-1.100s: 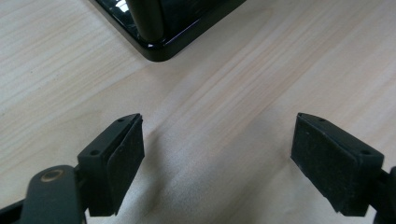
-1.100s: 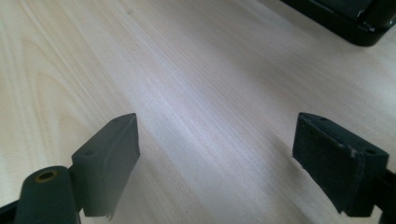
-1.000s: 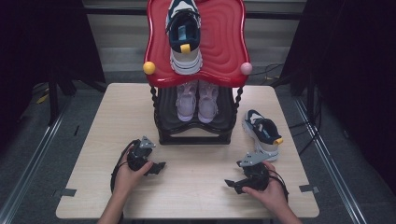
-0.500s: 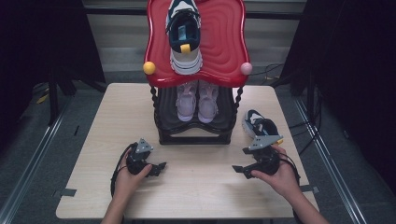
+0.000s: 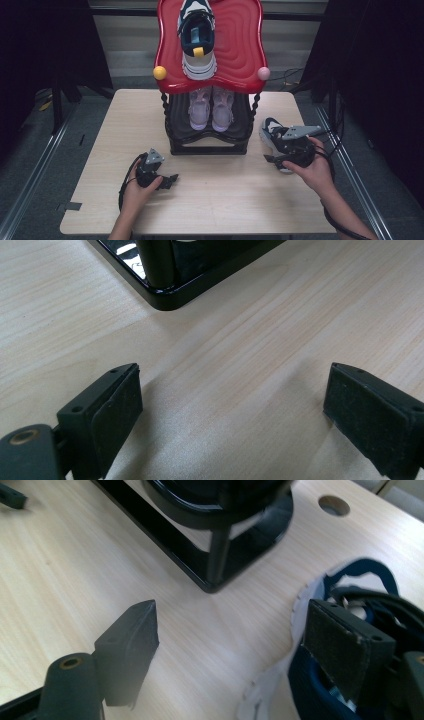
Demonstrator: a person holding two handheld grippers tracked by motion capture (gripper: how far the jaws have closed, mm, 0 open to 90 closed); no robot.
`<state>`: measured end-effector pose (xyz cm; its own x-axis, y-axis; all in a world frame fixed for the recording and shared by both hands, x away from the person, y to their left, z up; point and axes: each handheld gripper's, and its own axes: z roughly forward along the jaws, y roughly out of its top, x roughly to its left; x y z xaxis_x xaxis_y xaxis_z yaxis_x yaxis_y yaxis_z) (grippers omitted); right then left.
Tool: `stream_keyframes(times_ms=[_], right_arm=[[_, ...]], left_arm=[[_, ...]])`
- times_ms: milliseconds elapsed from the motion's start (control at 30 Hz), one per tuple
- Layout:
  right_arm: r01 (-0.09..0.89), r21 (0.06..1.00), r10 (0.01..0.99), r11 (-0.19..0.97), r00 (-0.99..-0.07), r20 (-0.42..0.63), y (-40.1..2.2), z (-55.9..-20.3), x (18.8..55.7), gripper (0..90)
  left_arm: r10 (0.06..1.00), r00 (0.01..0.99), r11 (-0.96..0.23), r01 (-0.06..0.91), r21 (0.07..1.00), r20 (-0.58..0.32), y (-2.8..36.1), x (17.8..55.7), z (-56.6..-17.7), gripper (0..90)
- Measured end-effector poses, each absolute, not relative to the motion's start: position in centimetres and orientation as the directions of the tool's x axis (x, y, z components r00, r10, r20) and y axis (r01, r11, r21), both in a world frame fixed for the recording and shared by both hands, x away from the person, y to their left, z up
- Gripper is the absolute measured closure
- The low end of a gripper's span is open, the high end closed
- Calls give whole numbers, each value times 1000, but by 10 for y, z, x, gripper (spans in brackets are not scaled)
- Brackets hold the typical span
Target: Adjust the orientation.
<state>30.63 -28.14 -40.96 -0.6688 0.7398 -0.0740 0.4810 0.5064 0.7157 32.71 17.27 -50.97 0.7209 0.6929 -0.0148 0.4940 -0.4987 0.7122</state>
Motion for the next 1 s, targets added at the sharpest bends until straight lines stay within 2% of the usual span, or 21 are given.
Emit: stream_keyframes(times_ms=[300,467,500,533,600,667,867,1000], right_arm=[[526,684,760,505,-647,-64,-295,-428,312,216],[519,690,756,505,-651,-64,-292,-432,309,213],[516,696,756,499,-651,-59,-292,-432,309,219],[521,698,755,491,-654,-43,-291,-432,308,268],[536,693,748,482,-664,-7,-289,-433,308,278],[524,680,755,512,-653,-65,-285,-434,307,254],[514,705,774,490,-628,-80,-291,-421,312,244],[534,683,786,499,-611,-96,-302,-421,318,245]], left_arm=[[692,722,-499,493,713,-16,172,327,-510,76],[690,723,-499,491,714,-15,172,327,-510,75],[691,722,-499,493,713,-16,172,327,-510,75],[690,724,-499,491,714,-15,172,327,-510,75],[691,723,-499,493,713,-15,172,327,-510,74],[691,723,-500,493,712,-15,172,327,-510,74],[691,723,-499,494,712,-17,172,327,-510,73],[689,724,-499,492,713,-17,172,327,-510,70]])
